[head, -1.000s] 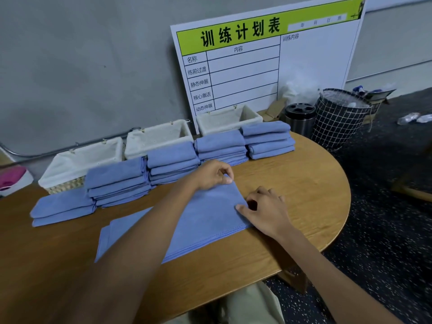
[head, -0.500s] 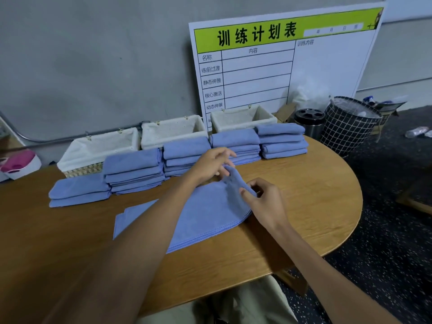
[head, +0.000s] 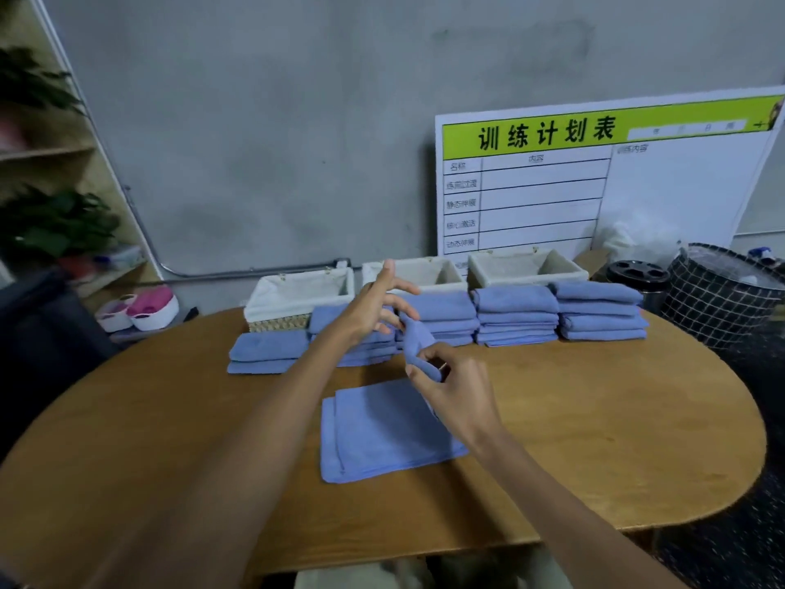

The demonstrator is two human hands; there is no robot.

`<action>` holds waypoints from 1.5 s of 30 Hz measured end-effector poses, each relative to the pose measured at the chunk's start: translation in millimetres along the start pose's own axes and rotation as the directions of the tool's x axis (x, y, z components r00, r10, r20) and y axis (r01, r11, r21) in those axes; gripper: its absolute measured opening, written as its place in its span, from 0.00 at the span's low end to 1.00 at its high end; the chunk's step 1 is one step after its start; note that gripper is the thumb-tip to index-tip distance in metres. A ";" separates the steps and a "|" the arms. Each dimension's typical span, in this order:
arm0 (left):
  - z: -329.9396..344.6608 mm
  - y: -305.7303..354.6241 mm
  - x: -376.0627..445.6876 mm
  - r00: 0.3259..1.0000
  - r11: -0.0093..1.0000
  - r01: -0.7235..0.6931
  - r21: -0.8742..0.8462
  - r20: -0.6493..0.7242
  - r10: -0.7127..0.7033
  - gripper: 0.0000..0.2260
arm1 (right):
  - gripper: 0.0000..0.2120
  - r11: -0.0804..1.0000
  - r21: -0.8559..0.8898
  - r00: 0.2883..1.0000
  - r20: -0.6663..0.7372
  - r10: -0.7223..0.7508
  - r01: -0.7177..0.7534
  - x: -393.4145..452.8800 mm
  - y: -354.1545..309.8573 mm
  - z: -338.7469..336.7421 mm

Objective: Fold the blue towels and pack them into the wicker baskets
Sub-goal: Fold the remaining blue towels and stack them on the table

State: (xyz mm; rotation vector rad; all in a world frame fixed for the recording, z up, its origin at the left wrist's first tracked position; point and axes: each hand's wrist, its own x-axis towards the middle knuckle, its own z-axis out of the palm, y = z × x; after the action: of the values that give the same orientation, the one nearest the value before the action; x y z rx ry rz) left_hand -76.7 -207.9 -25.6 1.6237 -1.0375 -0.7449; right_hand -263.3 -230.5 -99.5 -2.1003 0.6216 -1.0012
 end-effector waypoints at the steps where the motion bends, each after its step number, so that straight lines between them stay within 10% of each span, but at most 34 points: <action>1: -9.2 -4.4 -7.5 1.000 1.000 -0.002 -0.003 -0.023 0.001 0.33 | 0.06 1.000 0.012 1.000 0.019 -0.006 0.005 -1.0 -5.1 10.5; 12: -70.1 -103.3 -61.7 0.969 0.996 0.086 -0.008 -0.232 -0.085 0.27 | 0.05 0.993 -0.119 0.979 0.205 0.008 0.017 -25.0 -6.0 104.8; 17: -68.2 -137.4 -75.1 0.970 0.982 0.100 0.163 -0.236 -0.060 0.16 | 0.20 0.991 -0.133 0.957 0.288 0.036 0.003 -31.4 -5.2 108.3; 22: -54.7 -129.5 -67.9 0.954 0.935 0.016 0.353 -0.284 0.091 0.06 | 0.13 0.996 -0.090 0.996 0.077 0.035 -0.028 -3.4 5.0 74.1; 26: -3.5 -116.3 -65.8 0.949 0.847 -0.098 0.523 -0.208 0.238 0.13 | 0.07 0.883 -0.469 0.985 0.133 0.106 -0.032 7.0 39.0 58.2; 31: 24.1 -144.4 -72.2 0.999 0.502 0.051 0.863 -0.038 -0.036 0.27 | 0.09 0.823 -0.567 0.985 0.153 0.085 0.018 -8.7 65.9 59.8; 45: -16.4 -154.7 -96.3 0.977 0.441 0.194 0.876 -0.134 -0.164 0.32 | 0.28 0.774 -0.624 0.950 0.163 0.265 -0.109 -10.0 76.9 34.5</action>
State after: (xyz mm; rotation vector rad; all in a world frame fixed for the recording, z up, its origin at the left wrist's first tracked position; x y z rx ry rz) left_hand -63.6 -98.3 -171.6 2.6910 -1.3568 -0.2536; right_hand -250.1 -258.3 -178.6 -2.5936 1.1191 -0.4334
